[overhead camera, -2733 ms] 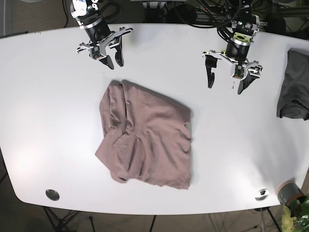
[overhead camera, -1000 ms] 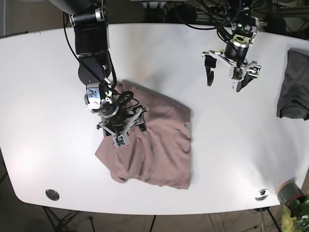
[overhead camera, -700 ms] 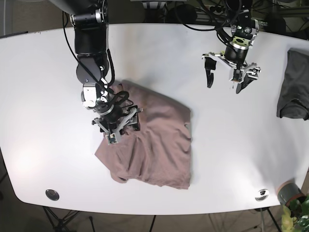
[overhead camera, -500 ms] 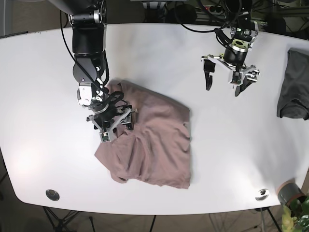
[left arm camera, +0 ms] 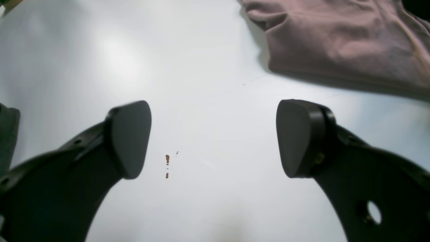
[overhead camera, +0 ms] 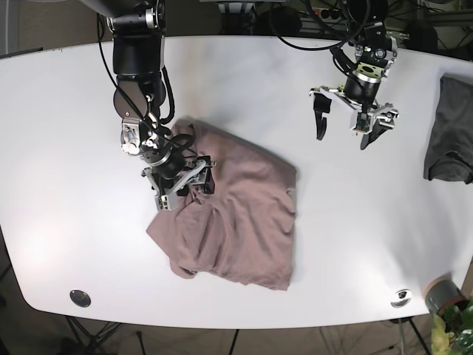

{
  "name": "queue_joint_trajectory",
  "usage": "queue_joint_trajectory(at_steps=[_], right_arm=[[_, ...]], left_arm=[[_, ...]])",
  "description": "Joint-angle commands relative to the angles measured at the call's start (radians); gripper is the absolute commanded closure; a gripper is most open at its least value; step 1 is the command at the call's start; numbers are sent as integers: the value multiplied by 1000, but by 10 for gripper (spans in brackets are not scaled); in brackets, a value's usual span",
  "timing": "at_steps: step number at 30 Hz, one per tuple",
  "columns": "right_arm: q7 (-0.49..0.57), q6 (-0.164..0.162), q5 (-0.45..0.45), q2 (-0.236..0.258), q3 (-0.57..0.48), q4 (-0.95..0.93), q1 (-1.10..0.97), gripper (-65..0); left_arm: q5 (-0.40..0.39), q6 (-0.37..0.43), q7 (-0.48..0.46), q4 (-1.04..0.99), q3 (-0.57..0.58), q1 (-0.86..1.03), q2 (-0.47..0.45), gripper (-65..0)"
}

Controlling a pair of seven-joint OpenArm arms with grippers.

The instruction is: Fold the T-shirt properly

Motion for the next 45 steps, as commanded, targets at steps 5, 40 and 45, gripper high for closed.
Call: queue_joint_trajectory(at_steps=[5, 40, 45], right_arm=[[11, 1, 9, 1, 0, 128, -2, -387], [29, 0, 12, -40, -68, -53, 84, -387], [29, 0, 7, -60, -68, -54, 89, -385]], left_arm=[[-13, 3, -24, 2, 4, -2, -3, -535], [-11, 1, -22, -1, 4, -32, -19, -535], [-11, 1, -22, -1, 4, -36, -19, -535]])
